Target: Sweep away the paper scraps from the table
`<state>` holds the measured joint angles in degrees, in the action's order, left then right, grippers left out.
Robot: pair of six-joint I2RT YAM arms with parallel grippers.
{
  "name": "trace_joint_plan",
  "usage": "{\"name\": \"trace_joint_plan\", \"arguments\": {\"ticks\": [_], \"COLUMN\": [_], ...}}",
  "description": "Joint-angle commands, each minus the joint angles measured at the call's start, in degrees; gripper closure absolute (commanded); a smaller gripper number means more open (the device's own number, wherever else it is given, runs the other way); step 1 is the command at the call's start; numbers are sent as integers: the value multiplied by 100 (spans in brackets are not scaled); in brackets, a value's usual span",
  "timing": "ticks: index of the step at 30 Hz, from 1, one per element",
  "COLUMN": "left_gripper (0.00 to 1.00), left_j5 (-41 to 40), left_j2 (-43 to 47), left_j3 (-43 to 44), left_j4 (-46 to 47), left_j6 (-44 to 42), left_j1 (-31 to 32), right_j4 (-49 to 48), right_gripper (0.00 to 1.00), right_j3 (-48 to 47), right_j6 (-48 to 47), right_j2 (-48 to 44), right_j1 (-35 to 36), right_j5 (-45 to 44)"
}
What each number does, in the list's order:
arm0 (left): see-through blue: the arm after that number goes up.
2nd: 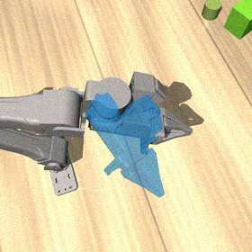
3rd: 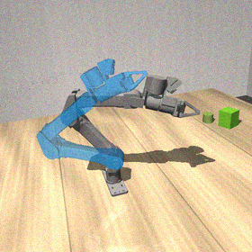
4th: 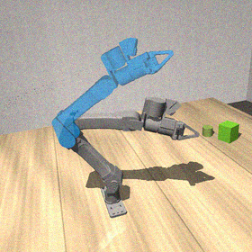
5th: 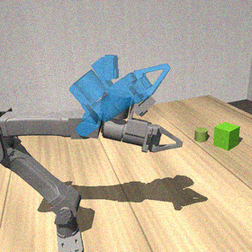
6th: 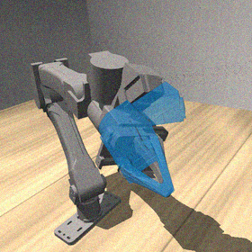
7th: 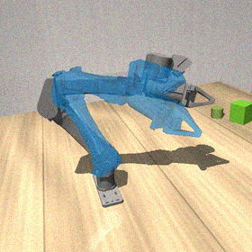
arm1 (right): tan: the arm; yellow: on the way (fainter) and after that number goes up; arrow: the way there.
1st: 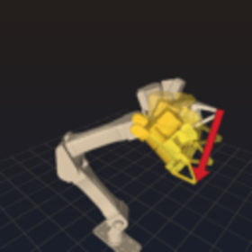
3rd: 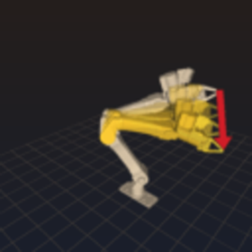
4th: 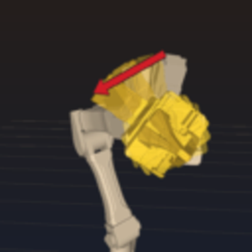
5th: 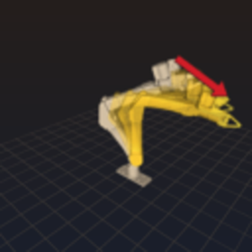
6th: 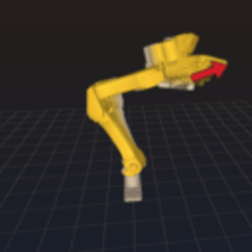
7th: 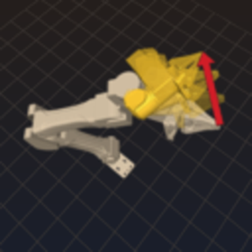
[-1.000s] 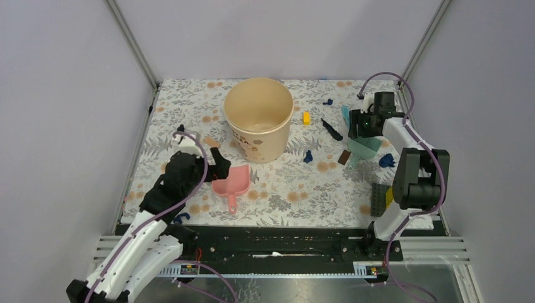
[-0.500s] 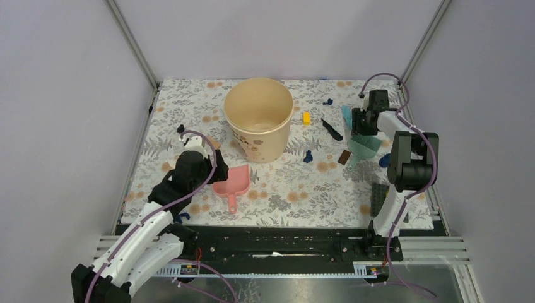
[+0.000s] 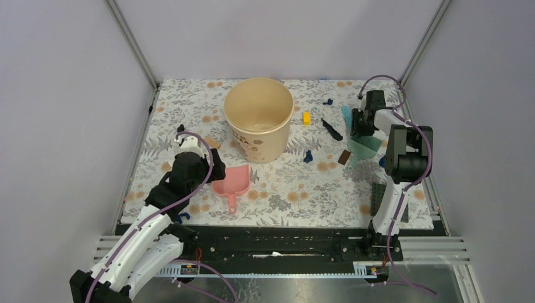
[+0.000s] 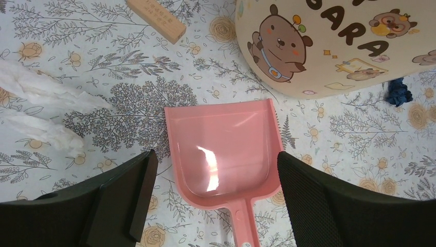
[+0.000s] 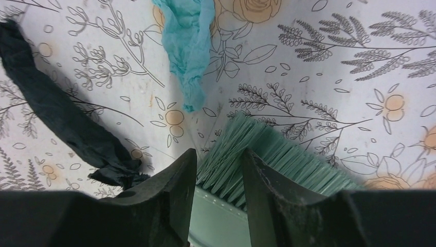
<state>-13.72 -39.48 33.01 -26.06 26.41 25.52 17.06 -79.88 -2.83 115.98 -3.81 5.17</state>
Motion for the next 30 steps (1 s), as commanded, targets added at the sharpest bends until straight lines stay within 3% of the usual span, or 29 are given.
{"name": "trace_joint_plan", "arguments": {"ticks": [1, 5, 9, 13, 19, 24, 30], "left_gripper": [9, 9, 9, 9, 11, 20, 24], "left_j5": [4, 58, 65, 80, 97, 286, 1035], "left_j2": [-3, 73, 100, 73, 344, 738, 167], "left_j3": [246, 221, 223, 245, 364, 347, 1031], "left_j4": [165, 187, 195, 195, 89, 436, 636], "left_j6": [-12, 4, 13, 12, 98, 234, 226], "left_j1": [-32, -32, -30, -31, -29, -24, -18], "right_j4": [-53, -63, -132, -126, -15, 159, 280], "right_gripper": [56, 64, 91, 99, 100, 100, 100], "right_j3": [-227, -174, -17, 191, 586, 879, 1109], "right_j6": [85, 42, 22, 28, -93, -130, -60], "right_j2": [114, 122, -1, -368, -1362, -2397, -3472], "right_j1": [-15, -18, -23, -23, -23, -18, -23], "right_j5": [-10, 27, 96, 107, -226, -118, 370]}}
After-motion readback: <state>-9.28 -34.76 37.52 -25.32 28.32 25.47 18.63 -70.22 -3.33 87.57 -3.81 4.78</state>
